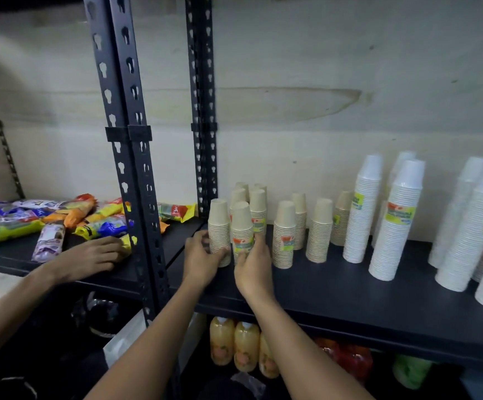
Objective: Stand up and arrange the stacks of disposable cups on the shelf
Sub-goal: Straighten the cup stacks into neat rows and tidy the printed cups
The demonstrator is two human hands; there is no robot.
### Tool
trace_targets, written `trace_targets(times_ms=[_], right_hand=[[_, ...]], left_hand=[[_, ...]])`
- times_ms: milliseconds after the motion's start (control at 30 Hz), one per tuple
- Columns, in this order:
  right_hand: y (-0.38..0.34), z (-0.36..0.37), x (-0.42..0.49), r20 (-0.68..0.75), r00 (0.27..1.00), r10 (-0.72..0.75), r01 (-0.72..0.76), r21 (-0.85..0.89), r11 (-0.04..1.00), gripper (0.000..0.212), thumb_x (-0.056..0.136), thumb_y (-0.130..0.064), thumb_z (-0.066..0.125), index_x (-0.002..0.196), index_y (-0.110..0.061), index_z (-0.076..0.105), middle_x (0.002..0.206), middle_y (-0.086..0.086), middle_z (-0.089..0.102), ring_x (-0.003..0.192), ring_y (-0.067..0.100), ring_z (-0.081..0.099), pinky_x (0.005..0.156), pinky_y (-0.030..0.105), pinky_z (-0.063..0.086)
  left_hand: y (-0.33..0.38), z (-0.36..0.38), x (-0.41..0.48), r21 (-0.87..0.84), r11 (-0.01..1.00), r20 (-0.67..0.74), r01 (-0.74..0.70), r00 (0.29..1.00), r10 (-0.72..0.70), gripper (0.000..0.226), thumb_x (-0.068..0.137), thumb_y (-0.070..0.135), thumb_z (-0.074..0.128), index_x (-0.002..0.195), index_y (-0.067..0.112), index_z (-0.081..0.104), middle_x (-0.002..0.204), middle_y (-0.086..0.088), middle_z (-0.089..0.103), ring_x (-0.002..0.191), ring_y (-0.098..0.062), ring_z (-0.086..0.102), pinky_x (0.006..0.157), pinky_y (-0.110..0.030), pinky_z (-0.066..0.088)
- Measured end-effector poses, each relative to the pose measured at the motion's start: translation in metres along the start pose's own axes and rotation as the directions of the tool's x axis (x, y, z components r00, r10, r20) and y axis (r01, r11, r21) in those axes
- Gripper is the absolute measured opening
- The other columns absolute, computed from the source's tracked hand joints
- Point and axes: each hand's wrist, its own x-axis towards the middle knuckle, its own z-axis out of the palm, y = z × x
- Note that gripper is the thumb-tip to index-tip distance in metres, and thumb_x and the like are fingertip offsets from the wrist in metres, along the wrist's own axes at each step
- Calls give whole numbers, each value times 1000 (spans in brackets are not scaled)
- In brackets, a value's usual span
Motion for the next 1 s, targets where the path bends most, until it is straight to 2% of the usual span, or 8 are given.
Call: trace_targets(times_ms=[100,200,300,433,600,767,867,1000], right_hand=[[4,7,13,-43,995,85,-85,3,996,64,98,-11,60,154,-12,30,144,11,47,130,26,50,105,32,42],[9,14,20,-75,993,87,-89,-20,996,67,96,-11,62,154,-10,29,144,11,45,129,26,50,104,32,43],[12,20,25,-80,991,111,-115,-45,992,63,97,-14,62,152,-9,32,141,13,43,124,28,52,100,34,45],[15,19,31,-60,991,120,-126,-113,986,55,98,-18,61,147,-9,38,134,12,46,119,29,54,97,38,48],[20,16,31,-62,994,91,-99,-143,985,55,98,-19,62,147,-9,39,131,11,49,119,27,54,97,37,49],[19,14,29,-66,996,57,-69,-188,980,61,97,-17,62,151,-9,34,131,13,53,117,28,58,92,37,51],[19,15,29,-49,998,37,-48,-255,966,62,96,-16,62,150,-6,32,125,15,58,111,30,62,87,39,53],[18,13,30,-42,996,78,-86,-249,965,65,95,-15,64,151,-5,31,129,16,56,115,32,60,89,41,53]], left_hand=[[0,4,9,-53,999,49,2,999,1,63,83,22,85,138,17,54,118,1,52,102,-14,62,88,-28,50],[-6,5,17,-192,980,104,42,994,-23,65,89,11,77,144,21,45,123,0,60,110,-14,63,90,-31,53],[-8,8,20,-283,955,112,92,992,-63,60,92,8,70,137,29,36,126,-3,62,111,-12,63,85,-31,53],[-3,12,21,-217,975,123,51,992,-24,73,81,21,85,131,30,33,123,2,57,102,-6,61,77,-23,49],[-6,20,23,-10,999,-31,-40,999,39,77,67,32,95,118,26,38,121,0,41,109,-18,52,92,-36,51],[-3,20,20,-75,997,31,-22,999,24,66,80,17,84,124,21,35,120,-1,53,104,-16,59,72,-20,44],[-4,18,19,-112,994,57,8,998,-1,66,85,14,78,130,20,31,122,0,55,100,-10,59,77,-25,44],[-3,20,21,-68,998,79,-9,997,14,67,80,23,86,122,27,34,118,7,57,102,-12,61,84,-31,47]])
